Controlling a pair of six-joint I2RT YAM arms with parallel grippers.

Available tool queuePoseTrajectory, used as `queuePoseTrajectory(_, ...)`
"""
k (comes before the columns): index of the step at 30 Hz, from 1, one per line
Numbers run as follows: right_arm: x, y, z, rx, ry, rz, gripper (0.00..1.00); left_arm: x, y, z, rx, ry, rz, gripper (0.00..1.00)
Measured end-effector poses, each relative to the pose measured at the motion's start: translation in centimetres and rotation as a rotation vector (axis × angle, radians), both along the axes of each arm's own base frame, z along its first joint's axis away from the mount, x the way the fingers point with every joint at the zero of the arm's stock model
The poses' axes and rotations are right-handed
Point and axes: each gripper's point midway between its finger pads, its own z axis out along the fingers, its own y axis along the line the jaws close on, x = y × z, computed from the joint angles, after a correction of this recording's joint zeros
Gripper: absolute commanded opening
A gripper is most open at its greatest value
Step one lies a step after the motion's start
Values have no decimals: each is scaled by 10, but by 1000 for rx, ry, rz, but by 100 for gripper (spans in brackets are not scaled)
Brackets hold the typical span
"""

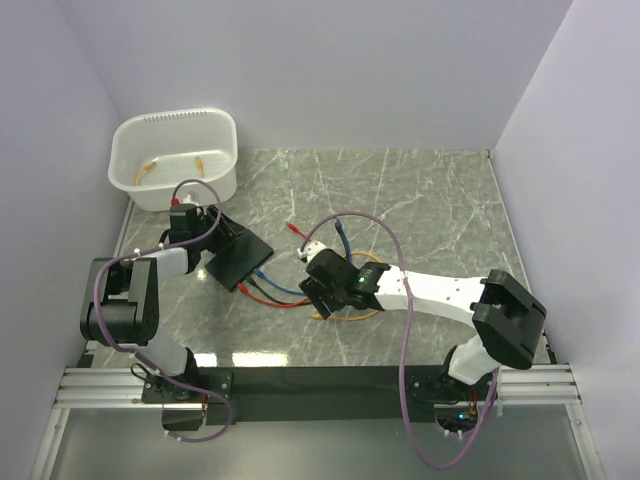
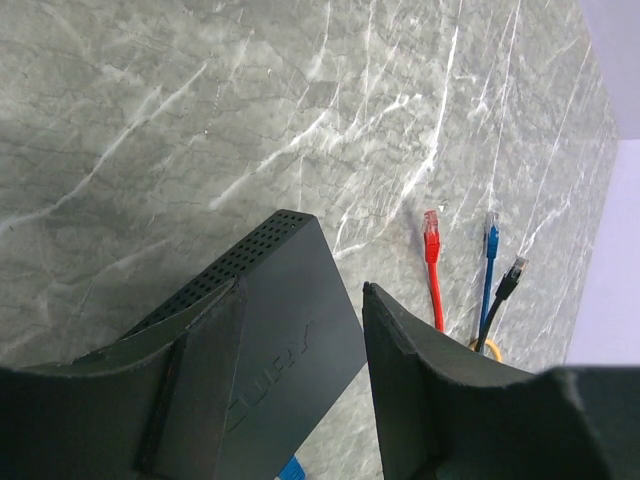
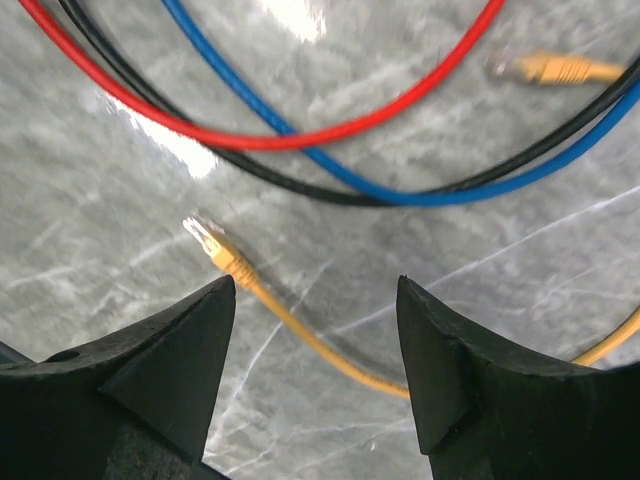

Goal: Insert the plug into the switch port

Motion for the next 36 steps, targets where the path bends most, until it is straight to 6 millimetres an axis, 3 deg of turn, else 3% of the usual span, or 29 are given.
queuePoseTrajectory(5, -11, -9, -10, -29, 44, -2, 73, -1, -1, 0, -2, 0, -3, 56)
queuePoseTrajectory(14, -26, -4, -14, -27, 78, 29, 73, -1, -1, -1, -5, -3, -7, 55)
queuePoseTrajectory(22, -30, -8, -33, -77, 114, 25, 71, -2, -3, -1, -9, -8, -13, 55)
queuePoseTrajectory(28, -31, -9, -40, -95, 127, 22, 61, -2, -3, -1, -9, -11, -13, 55)
queuePoseTrajectory(32, -31, -7, -40, -81, 131, 16, 41, -2, -2, -1, -9, -11, -13, 55)
queuePoseTrajectory(36, -31, -5, -42, -79, 135, 10, 34, -2, -3, -1, -9, -13, -13, 55)
